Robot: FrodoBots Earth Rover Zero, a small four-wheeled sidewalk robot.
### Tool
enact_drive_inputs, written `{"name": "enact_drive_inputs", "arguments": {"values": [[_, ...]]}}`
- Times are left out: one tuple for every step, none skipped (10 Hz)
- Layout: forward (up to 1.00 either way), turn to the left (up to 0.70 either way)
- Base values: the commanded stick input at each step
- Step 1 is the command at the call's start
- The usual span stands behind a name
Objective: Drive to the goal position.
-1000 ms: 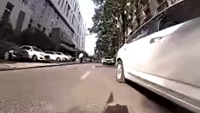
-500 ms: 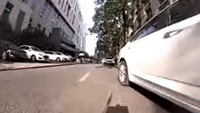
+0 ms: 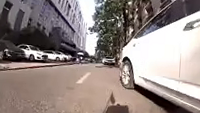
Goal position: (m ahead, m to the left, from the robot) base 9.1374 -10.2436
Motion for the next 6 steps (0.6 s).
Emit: {"name": "enact_drive_inputs", "arguments": {"values": [[0.7,0.0],[0.7,0.0],[0.7,0.0],[0.7,0.0],[0.7,-0.07],[0.7,-0.14]]}}
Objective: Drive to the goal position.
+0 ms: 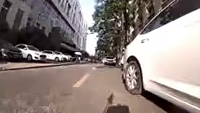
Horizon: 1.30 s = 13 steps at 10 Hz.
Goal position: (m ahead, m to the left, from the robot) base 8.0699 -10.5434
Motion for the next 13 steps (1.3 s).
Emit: {"name": "enact_drive_inputs", "arguments": {"values": [[0.7,-0.14],[0.7,-0.14],[0.7,-0.14],[0.7,0.0],[0.7,0.0],[0.7,0.0],[0.7,0.0],[0.7,0.0],[0.7,0.0],[0.7,0.0],[0.7,0.0],[0.7,0.0],[0.7,0.0]]}}
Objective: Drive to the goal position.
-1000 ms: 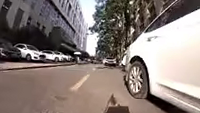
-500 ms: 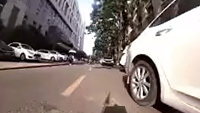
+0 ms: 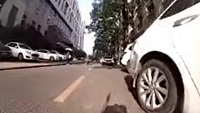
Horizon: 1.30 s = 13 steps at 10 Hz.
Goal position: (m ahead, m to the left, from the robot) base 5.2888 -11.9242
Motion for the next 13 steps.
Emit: {"name": "enact_drive_inputs", "arguments": {"values": [[0.7,0.0],[0.7,0.0],[0.7,0.0],[0.7,0.0],[0.7,0.0],[0.7,0.0],[0.7,0.0],[0.7,0.0],[0.7,0.0],[0.7,0.0],[0.7,0.0],[0.7,0.0],[0.7,0.0]]}}
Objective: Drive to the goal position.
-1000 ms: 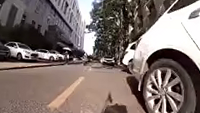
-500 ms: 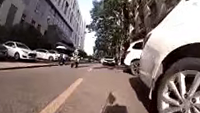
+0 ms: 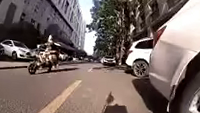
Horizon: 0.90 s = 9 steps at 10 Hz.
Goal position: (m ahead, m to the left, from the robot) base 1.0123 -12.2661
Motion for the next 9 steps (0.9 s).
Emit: {"name": "enact_drive_inputs", "arguments": {"values": [[0.7,0.0],[0.7,0.0],[0.7,0.0],[0.7,0.0],[0.7,0.0],[0.7,0.0],[0.7,0.0],[0.7,0.0],[0.7,0.0]]}}
